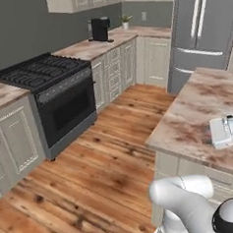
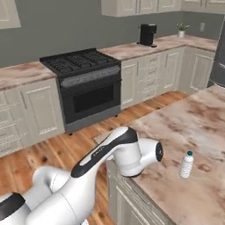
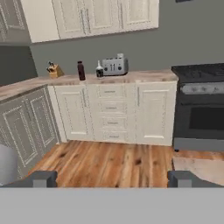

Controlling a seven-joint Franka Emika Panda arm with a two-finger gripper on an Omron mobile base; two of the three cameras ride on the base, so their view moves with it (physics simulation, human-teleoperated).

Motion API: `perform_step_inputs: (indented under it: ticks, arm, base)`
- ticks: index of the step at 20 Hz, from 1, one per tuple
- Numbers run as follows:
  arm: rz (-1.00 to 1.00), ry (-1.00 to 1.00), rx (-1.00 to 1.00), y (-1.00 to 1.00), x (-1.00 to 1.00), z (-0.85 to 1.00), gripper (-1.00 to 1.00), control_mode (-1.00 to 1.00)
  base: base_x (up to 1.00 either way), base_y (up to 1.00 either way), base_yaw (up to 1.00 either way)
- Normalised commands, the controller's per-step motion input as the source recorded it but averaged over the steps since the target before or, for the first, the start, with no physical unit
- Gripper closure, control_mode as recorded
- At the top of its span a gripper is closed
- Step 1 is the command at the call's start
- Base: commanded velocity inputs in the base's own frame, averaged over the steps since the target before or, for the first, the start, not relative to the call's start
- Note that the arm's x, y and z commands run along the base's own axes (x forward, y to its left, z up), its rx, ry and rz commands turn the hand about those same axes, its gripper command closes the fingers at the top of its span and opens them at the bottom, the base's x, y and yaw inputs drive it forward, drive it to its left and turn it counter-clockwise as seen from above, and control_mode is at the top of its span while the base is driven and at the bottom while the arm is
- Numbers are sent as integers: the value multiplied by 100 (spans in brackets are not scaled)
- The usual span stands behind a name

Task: Place the drinks on the dining counter in a tight cluster.

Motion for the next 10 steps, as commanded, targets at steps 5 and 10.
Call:
perform_step_inputs:
  ticks: [5,10]
  arm:
    - [0,0,0,0,0,0,-100,100]
    - [0,0,0,0,0,0,-100,100]
  base:
    - [-2,25,92]
    - [19,24,68]
